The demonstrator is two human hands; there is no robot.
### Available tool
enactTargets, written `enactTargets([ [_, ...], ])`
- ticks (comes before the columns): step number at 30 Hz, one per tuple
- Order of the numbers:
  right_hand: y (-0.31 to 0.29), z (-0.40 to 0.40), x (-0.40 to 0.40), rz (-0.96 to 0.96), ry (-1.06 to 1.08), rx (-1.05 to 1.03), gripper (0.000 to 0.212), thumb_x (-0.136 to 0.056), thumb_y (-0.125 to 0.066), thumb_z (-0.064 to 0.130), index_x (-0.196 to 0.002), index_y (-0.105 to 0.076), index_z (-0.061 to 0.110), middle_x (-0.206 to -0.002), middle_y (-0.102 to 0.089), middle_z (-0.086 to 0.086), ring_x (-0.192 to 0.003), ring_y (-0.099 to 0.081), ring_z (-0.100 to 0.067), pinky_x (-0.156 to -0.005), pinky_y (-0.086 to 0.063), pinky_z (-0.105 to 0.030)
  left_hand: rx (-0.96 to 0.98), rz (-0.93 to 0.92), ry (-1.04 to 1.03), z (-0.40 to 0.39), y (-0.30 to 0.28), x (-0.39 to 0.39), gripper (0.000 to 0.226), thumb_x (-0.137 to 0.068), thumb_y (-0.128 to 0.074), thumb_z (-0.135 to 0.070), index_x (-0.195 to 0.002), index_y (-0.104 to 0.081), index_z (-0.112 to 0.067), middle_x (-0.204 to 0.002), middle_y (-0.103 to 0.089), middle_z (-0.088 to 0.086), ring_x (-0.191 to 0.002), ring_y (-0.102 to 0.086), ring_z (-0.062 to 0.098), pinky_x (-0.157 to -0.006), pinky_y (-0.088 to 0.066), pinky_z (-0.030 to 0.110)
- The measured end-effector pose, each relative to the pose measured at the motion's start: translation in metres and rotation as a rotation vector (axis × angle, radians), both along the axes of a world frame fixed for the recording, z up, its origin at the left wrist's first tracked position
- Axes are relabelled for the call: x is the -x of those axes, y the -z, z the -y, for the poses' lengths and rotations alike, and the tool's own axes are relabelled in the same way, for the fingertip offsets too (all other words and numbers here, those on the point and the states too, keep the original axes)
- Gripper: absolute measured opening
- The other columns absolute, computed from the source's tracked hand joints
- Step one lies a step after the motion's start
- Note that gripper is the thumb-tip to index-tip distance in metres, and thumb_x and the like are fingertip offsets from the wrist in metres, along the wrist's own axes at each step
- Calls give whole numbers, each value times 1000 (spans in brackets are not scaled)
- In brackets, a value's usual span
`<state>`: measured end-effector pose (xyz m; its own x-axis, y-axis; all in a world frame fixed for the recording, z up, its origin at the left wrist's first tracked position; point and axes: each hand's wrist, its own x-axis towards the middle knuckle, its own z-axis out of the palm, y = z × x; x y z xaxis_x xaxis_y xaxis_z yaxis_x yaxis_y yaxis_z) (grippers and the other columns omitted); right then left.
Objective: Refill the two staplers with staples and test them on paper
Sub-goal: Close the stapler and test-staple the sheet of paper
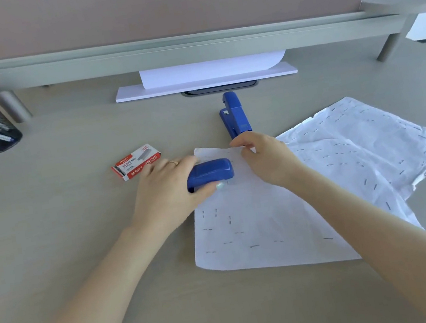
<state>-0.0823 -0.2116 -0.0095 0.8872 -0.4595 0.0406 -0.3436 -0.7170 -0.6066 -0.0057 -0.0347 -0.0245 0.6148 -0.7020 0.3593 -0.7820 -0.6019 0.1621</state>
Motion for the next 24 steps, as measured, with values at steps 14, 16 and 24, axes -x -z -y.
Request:
enactTargets([
  [14,20,-92,84,-244,-315,320,110,-62,-32,80,-148,-8,15,-159,-4,5,-146,2,-16,-117,1,-47,178,-13,-85,-17,8,-19,42,-78,-55,-47,-108,-55,-18,-106,-56,8,-90,-59,31,-71,-44,38],
  [16,23,-85,84,-73,-293,412,84,-70,-36,73,-129,-47,14,-142,-46,0,-133,-40,-21,-108,-32,-46,334,-22,-35,-17,-1,-11,41,-80,-57,-38,-116,-48,-20,-115,-50,9,-92,-60,30,-76,-48,44],
  [24,20,-41,107,121,-465,457,18,-71,-51,15,-76,-68,18,-75,-71,5,-68,-65,-20,-77,-54,-32,144,25,383,-19,-6,19,53,-90,-27,-55,-122,-47,-18,-118,-52,-4,-101,-47,18,-87,-28,26],
])
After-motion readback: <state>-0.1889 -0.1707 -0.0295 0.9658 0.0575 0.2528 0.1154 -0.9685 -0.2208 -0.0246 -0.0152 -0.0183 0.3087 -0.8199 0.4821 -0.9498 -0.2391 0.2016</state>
